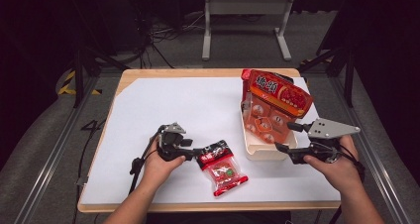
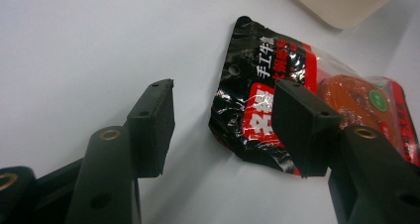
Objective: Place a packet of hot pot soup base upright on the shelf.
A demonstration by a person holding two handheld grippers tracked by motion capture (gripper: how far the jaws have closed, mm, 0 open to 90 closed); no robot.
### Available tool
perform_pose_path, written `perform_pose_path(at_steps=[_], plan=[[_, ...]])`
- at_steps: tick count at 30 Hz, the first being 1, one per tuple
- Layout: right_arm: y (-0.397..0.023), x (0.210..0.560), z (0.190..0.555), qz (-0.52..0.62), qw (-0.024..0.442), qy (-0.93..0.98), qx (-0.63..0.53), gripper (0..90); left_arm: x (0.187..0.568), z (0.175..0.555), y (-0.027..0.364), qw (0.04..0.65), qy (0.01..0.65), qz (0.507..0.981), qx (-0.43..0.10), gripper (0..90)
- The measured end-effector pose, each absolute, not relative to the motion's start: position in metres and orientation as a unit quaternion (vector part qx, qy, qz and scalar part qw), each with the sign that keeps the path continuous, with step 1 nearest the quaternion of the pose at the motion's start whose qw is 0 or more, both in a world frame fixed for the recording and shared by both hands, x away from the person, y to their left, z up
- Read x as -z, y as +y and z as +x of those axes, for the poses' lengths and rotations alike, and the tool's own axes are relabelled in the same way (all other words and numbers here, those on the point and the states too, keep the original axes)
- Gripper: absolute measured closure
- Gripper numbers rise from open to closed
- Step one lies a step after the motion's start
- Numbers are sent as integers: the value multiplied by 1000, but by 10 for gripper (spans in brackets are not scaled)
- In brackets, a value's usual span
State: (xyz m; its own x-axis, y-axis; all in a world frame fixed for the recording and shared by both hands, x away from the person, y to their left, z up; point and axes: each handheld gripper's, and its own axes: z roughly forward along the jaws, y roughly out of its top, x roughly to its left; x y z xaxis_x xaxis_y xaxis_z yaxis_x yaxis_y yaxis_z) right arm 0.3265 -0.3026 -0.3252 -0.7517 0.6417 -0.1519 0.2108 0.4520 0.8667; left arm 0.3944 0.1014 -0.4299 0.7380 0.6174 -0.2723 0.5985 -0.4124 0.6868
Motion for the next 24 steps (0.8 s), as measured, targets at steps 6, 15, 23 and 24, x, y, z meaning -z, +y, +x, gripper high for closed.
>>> perform_pose_path(at_steps=[6,15,23,24], plan=[[-301,327,327,259,234,820,-453,260,433,394,99,396,365,842,-9,484],[-300,327,327,259,233,821,-453,260,440,393,96,377,371,849,-1,509],[-297,330,328,256,234,826,-445,258,443,394,95,377,367,850,28,513],[-296,330,328,255,232,826,-445,258,443,394,95,375,364,852,28,538]])
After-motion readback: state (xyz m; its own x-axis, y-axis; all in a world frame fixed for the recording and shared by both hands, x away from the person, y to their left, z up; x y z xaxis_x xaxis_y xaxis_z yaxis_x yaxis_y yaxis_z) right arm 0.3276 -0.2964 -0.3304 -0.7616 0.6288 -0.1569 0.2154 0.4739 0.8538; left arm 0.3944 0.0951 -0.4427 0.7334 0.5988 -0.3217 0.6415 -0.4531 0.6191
